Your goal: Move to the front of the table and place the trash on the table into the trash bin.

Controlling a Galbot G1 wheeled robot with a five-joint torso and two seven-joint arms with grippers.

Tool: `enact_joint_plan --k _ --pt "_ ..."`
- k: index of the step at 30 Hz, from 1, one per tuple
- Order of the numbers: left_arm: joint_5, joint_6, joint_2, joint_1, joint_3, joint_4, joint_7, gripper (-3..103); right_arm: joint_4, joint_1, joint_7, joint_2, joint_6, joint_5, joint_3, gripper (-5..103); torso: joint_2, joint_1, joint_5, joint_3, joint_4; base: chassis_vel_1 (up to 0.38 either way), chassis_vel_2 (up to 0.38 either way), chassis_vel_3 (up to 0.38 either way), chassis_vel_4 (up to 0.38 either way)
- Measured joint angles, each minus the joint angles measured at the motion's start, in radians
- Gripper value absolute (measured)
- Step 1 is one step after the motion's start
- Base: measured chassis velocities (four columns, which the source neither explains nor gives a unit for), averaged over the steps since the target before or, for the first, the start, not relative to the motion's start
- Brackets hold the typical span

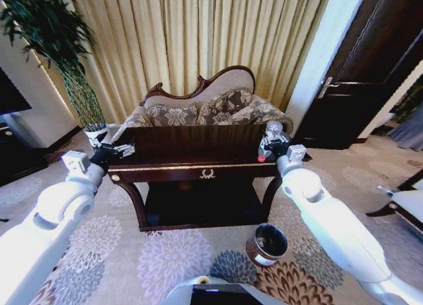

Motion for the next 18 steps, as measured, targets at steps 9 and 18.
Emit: enact_joint_plan --k 9,18 --pt "0.01 -0.001 -0.011 0.005 0.008 -0.009 0.0 100 -0.071 -0.103 0.017 0.069 -0.009 -0.121 0.045 27 0.0 0.0 0.0001 0.0 -0.0004 0.042 -0.034 -0.029 0.032" --pt "0.009 -0.003 -0.004 0.015 -0.001 -0.021 -0.002 100 -0.375 -0.2 0.009 0.194 0.077 -0.281 0.101 27 0.0 0.0 0.0003 0.0 -0.0002 0.0 0.0 0.0 0.0"
